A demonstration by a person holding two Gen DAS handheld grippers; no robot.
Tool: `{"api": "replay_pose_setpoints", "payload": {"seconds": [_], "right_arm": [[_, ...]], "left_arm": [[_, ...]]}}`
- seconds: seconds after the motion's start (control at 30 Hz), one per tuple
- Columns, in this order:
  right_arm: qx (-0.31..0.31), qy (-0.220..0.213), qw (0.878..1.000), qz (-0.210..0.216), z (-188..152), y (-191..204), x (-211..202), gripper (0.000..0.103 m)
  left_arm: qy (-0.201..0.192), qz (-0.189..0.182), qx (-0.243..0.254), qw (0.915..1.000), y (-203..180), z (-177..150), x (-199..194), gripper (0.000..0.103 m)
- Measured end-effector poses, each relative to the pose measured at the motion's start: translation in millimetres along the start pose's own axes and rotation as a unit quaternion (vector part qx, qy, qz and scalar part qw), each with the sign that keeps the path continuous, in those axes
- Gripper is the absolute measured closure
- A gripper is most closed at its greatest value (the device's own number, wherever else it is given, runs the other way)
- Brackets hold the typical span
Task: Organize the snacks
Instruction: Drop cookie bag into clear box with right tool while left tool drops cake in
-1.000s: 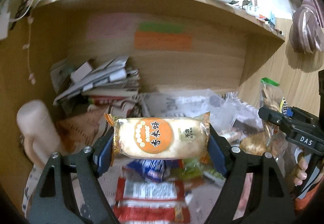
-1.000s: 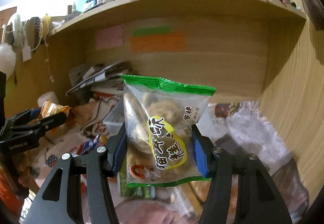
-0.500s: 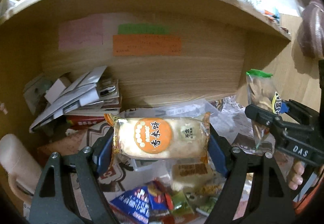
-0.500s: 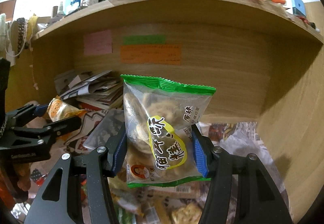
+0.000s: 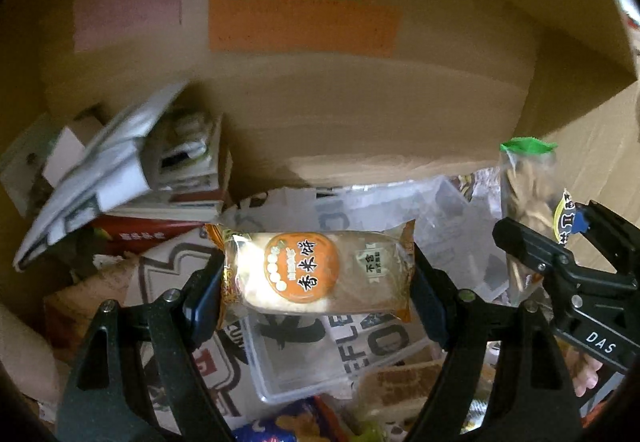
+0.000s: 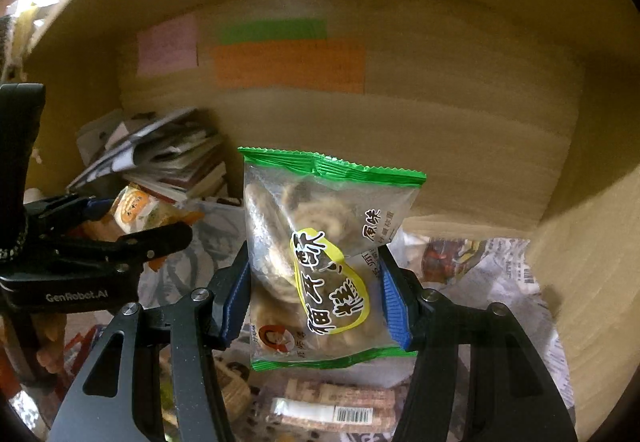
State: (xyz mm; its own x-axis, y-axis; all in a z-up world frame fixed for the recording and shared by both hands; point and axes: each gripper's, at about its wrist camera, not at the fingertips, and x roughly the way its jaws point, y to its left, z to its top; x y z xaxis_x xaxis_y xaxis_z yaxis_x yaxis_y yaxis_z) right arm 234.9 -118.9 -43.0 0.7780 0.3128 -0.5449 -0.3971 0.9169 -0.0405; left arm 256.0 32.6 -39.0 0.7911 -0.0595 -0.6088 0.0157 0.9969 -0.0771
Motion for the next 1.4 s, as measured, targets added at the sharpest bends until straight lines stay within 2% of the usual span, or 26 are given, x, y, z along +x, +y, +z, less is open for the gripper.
{"api": "replay_pose_setpoints", "payload": {"seconds": [0.27,0.5,0.53,0.63,0.73,1.03,1.17,1.27,1.4], "right_arm": [[0.004,0.065,0.998,0.006,0.8,-8.3,35.5,0.05],[0.01,0.092,0.996,0.005,-2.7,-13.4,51.8,0.049],[0.01,0.091,0.996,0.003,-2.4,-13.2,52.4,0.049],[0.011,0.091,0.996,-0.003,-2.4,-12.8,51.5,0.04],[0.005,0.076,0.997,-0.012,-1.1,-12.3,44.2,0.032],[0.007,0.029,1.0,-0.006,3.2,-12.0,0.4,0.031],[0.001,0.001,1.0,-0.009,-0.6,-8.6,-27.2,0.024],[-0.005,-0.016,1.0,-0.01,-6.5,-5.6,-47.2,0.023],[-0.004,-0.026,1.0,-0.003,-19.9,-2.6,-67.6,0.023]], "left_arm": [[0.064,-0.002,0.004,0.998,2.6,6.0,43.0,0.022],[0.108,-0.024,0.004,0.9938,-0.6,4.5,64.1,0.018],[0.114,-0.027,0.003,0.9931,-1.0,4.1,67.5,0.015],[0.125,-0.036,-0.006,0.9915,0.0,3.7,74.8,0.013],[0.12,-0.037,-0.002,0.9921,0.1,3.4,67.6,0.012],[0.071,-0.046,-0.007,0.9964,8.6,6.3,9.5,0.012],[0.039,-0.043,-0.005,0.9983,12.1,3.4,-25.9,0.007],[0.018,-0.038,-0.003,0.9991,16.2,-4.4,-52.9,0.003],[0.014,-0.035,-0.004,0.9993,23.1,-20.2,-74.1,0.002]]}}
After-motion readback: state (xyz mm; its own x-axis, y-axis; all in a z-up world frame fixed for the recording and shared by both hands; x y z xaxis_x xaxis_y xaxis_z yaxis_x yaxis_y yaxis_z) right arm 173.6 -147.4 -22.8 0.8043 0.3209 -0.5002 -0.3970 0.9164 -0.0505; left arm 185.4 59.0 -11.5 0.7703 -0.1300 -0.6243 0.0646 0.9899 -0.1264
